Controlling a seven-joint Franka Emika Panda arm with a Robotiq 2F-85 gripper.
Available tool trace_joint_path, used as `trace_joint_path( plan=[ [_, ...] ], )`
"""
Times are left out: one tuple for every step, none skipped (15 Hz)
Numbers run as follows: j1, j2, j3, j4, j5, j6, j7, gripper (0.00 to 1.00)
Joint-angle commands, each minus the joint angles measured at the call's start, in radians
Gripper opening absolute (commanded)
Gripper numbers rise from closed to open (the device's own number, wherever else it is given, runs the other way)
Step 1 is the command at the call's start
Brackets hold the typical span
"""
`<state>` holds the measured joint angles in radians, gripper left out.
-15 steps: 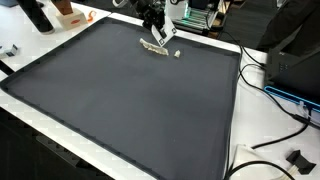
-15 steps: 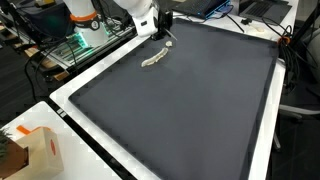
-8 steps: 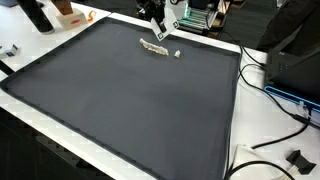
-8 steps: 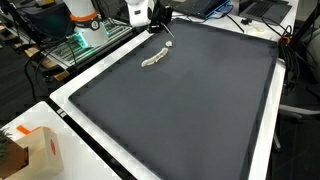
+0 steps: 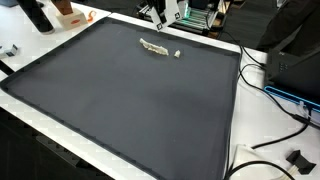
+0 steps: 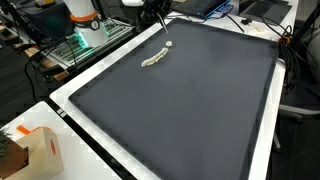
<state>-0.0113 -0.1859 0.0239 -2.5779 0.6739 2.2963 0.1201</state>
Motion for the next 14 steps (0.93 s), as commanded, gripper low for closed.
trace_joint_path(
  plan=[
    [0.000,-0.082,0.026,-0.030,-0.118,-0.010,0.191,0.01],
    [-0.001,-0.095,0.035,-0.026,-0.154,-0.016,0.244,0.01],
    [-0.001,-0.105,0.043,-0.022,-0.187,-0.022,0.292,0.01],
    [-0.002,-0.115,0.051,-0.018,-0.219,-0.031,0.337,0.01],
    [-0.003,-0.123,0.060,-0.012,-0.251,-0.041,0.381,0.01],
    [-0.004,-0.129,0.069,-0.006,-0.280,-0.054,0.419,0.01],
    [-0.007,-0.132,0.079,0.003,-0.313,-0.072,0.457,0.01],
    [-0.006,-0.136,0.086,0.010,-0.333,-0.089,0.485,0.01],
    [-0.005,-0.139,0.093,0.019,-0.354,-0.111,0.510,0.01],
    [-0.003,-0.141,0.098,0.028,-0.374,-0.131,0.529,0.01],
    [-0.001,-0.143,0.103,0.036,-0.391,-0.151,0.543,0.01],
    [-0.001,-0.144,0.108,0.046,-0.412,-0.173,0.557,0.01],
    [0.000,-0.145,0.111,0.055,-0.428,-0.192,0.567,0.01],
    [0.000,-0.144,0.115,0.066,-0.449,-0.216,0.579,0.01]
  ],
)
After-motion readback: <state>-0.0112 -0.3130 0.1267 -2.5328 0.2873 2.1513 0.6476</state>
